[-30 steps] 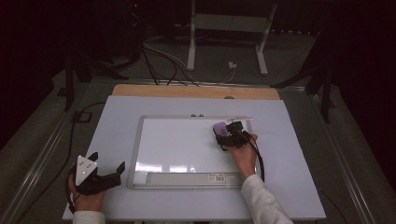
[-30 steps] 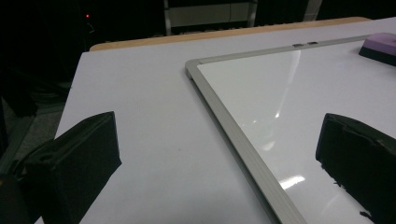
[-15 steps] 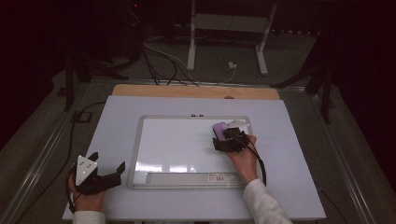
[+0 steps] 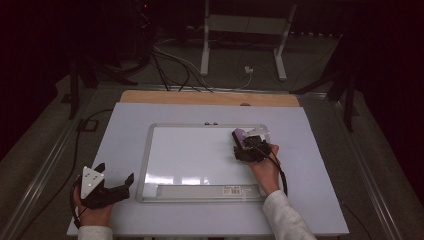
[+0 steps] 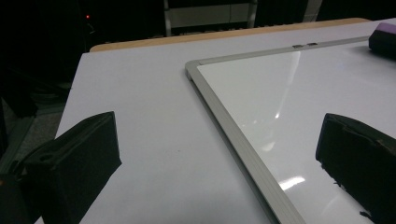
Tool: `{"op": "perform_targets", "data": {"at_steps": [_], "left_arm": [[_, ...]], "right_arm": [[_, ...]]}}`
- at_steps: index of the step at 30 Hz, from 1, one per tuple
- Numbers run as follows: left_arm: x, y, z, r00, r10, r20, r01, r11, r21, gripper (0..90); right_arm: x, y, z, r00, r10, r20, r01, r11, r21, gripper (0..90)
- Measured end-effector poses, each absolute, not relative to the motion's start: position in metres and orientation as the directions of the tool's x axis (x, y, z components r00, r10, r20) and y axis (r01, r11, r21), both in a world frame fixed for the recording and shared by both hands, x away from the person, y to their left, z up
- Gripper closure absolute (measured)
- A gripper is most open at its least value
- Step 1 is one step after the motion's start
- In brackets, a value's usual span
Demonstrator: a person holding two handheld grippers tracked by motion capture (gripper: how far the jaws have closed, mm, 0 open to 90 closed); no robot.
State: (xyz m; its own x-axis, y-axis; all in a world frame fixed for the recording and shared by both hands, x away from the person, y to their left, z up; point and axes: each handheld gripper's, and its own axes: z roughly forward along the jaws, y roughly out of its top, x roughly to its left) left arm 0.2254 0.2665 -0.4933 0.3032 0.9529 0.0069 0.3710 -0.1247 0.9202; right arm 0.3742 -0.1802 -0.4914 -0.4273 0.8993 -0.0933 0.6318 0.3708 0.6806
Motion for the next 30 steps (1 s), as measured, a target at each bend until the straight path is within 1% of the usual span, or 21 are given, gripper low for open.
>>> {"op": "perform_targets", "data": {"at_steps": [2,4,7,8,9,15,18,21,25,30], "left_arm": [[0.225,0.267,-0.493,0.303,0.953,0.005,0.371,-0.123,0.92,0.6],[0.225,0.267,-0.493,0.303,0.953,0.007,0.37,-0.124,0.92,0.6],[0.225,0.267,-0.493,0.302,0.953,0.006,0.37,-0.123,0.921,0.6],[0.225,0.267,-0.493,0.302,0.953,0.005,0.37,-0.122,0.921,0.6],[0.225,0.267,-0.493,0.302,0.953,0.005,0.371,-0.123,0.921,0.6],[0.225,0.267,-0.493,0.301,0.954,0.005,0.37,-0.122,0.921,0.6],[0.225,0.267,-0.493,0.302,0.953,0.006,0.37,-0.123,0.921,0.6],[0.225,0.267,-0.493,0.303,0.953,0.006,0.371,-0.124,0.92,0.6],[0.225,0.266,-0.493,0.302,0.953,0.006,0.37,-0.123,0.921,0.6],[0.225,0.267,-0.493,0.303,0.953,0.006,0.371,-0.124,0.92,0.6]], "right_arm": [[0.375,-0.18,-0.492,-0.412,0.903,-0.126,0.64,0.385,0.665,40.0],[0.376,-0.181,-0.494,-0.406,0.904,-0.131,0.651,0.387,0.653,43.6],[0.377,-0.184,-0.494,-0.388,0.913,-0.125,0.654,0.369,0.661,53.5],[0.377,-0.185,-0.493,-0.381,0.918,-0.113,0.656,0.354,0.666,59.5],[0.377,-0.186,-0.492,-0.377,0.92,-0.106,0.653,0.345,0.674,62.4],[0.379,-0.2,-0.48,-0.313,0.947,-0.07,0.633,0.263,0.728,63.2],[0.383,-0.212,-0.476,-0.258,0.966,-0.028,0.65,0.195,0.735,63.2],[0.386,-0.222,-0.476,-0.22,0.975,-0.012,0.659,0.158,0.736,63.1],[0.388,-0.23,-0.479,-0.185,0.983,-0.015,0.673,0.138,0.727,63.1],[0.391,-0.231,-0.484,-0.165,0.986,-0.011,0.687,0.123,0.717,63.0]]}}
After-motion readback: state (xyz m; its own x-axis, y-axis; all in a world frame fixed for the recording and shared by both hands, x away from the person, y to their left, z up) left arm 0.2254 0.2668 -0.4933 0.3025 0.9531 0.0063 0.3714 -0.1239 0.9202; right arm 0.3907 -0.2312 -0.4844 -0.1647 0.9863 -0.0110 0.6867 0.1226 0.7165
